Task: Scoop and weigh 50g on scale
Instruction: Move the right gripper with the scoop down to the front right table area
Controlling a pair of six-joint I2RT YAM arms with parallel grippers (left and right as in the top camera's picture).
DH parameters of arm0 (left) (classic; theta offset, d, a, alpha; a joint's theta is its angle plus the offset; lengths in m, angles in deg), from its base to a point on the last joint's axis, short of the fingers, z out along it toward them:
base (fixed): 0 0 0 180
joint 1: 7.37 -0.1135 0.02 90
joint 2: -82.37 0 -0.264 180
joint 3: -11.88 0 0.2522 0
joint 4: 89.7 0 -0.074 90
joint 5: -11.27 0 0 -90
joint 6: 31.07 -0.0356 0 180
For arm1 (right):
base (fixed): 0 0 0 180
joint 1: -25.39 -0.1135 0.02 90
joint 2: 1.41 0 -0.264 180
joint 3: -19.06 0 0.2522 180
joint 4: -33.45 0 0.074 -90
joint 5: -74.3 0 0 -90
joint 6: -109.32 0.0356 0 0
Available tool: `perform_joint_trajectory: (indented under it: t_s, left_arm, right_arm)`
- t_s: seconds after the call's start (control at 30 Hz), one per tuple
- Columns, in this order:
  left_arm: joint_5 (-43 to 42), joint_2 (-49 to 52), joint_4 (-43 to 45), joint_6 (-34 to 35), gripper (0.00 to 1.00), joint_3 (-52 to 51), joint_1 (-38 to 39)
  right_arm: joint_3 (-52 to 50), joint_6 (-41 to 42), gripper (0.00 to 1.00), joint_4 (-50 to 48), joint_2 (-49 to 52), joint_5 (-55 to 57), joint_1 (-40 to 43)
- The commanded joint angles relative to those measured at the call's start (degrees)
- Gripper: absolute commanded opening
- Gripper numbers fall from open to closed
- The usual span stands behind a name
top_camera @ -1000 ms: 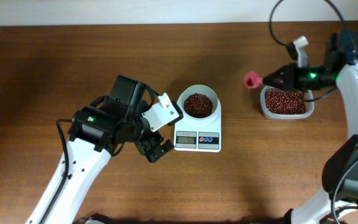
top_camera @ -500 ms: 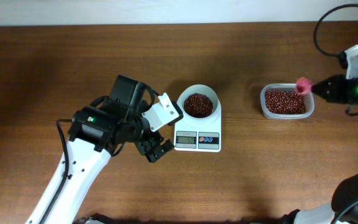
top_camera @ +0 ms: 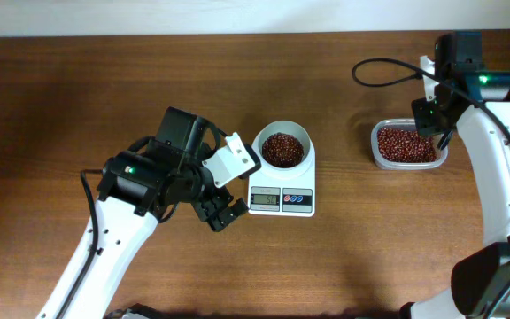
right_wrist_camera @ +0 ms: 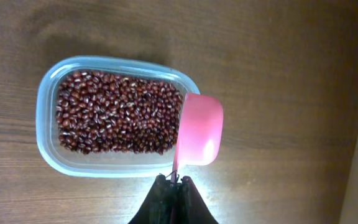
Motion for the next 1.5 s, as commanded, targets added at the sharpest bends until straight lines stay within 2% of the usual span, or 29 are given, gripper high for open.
perform_joint_trajectory:
  t_s: [0.0, 0.1, 0.17, 0.33, 0.4, 0.47, 0.6, 0.67, 0.73, 0.8, 0.87, 0.93, 1.1, 1.27, 1.37, 1.47]
  left_arm:
    - [-0.81, 0.31, 0.11, -0.7, 0.99, -0.09, -0.2]
    - [-0.81, 0.31, 0.13, -0.7, 0.99, -0.09, -0.2]
    - [-0.81, 0.31, 0.13, -0.7, 0.99, -0.09, -0.2]
    - [-0.81, 0.31, 0.13, -0.7, 0.99, -0.09, -0.2]
    - [-0.81, 0.31, 0.13, -0.7, 0.99, -0.09, -0.2]
    - [-0.83, 0.31, 0.13, -0.7, 0.99, -0.09, -0.2]
    - [-0.81, 0.31, 0.13, -0.7, 0.99, -0.09, -0.2]
    - [-0.81, 0.31, 0.13, -0.7, 0.99, -0.09, -0.2]
    - [-0.81, 0.31, 0.13, -0.7, 0.99, -0.09, -0.2]
    - [-0.83, 0.31, 0.11, -0.7, 0.99, -0.09, -0.2]
    - [-0.83, 0.31, 0.11, -0.7, 0.99, -0.09, -0.2]
    - [-0.81, 0.31, 0.13, -0.7, 0.99, -0.09, -0.2]
    - [-0.81, 0.31, 0.13, -0.7, 0.99, -0.09, -0.2]
    - [-0.81, 0.31, 0.13, -0.7, 0.99, -0.09, -0.2]
    - [-0.81, 0.31, 0.11, -0.7, 0.99, -0.09, -0.2]
    - [-0.81, 0.31, 0.11, -0.7, 0.99, -0.09, -0.2]
  right_arm:
    - [0.87, 5.88, 0.04, 2.19, -5.2, -3.39, 0.17]
    - [0.87, 5.9, 0.04, 8.17, -16.24, -19.12, 4.76]
    - [0.87, 6.58, 0.04, 11.93, -21.75, -24.74, 8.57]
    - [0.26, 7.58, 0.04, 25.27, -36.59, -32.72, 23.5]
    - [-0.96, 7.61, 0.04, 27.61, -39.98, -32.63, 25.77]
    - [-6.38, 11.5, 0.04, 29.29, -47.69, -33.88, 29.03]
    - [-25.0, 18.25, 0.04, 20.83, -60.26, -38.86, 29.66]
    - [-38.21, 18.93, 0.04, 14.64, -65.77, -45.68, 29.66]
    - [-48.81, 22.27, 0.04, 8.76, -68.13, -50.38, 29.66]
    - [-57.77, 26.69, 0.04, 3.61, -67.95, -50.36, 29.66]
    - [-63.19, 28.65, 0.04, -1.25, -67.91, -50.36, 29.66]
    - [-67.14, 31.15, 0.04, -7.32, -67.93, -50.36, 29.66]
    - [-67.73, 32.87, 0.04, -16.63, -67.91, -49.99, 29.66]
    - [-67.73, 32.85, 0.04, -17.0, -67.91, -49.27, 29.66]
    - [-68.76, 32.85, 0.04, -17.18, -67.89, -43.8, 29.66]
    - [-70.2, 34.82, 0.04, -20.31, -66.86, -43.67, 29.64]
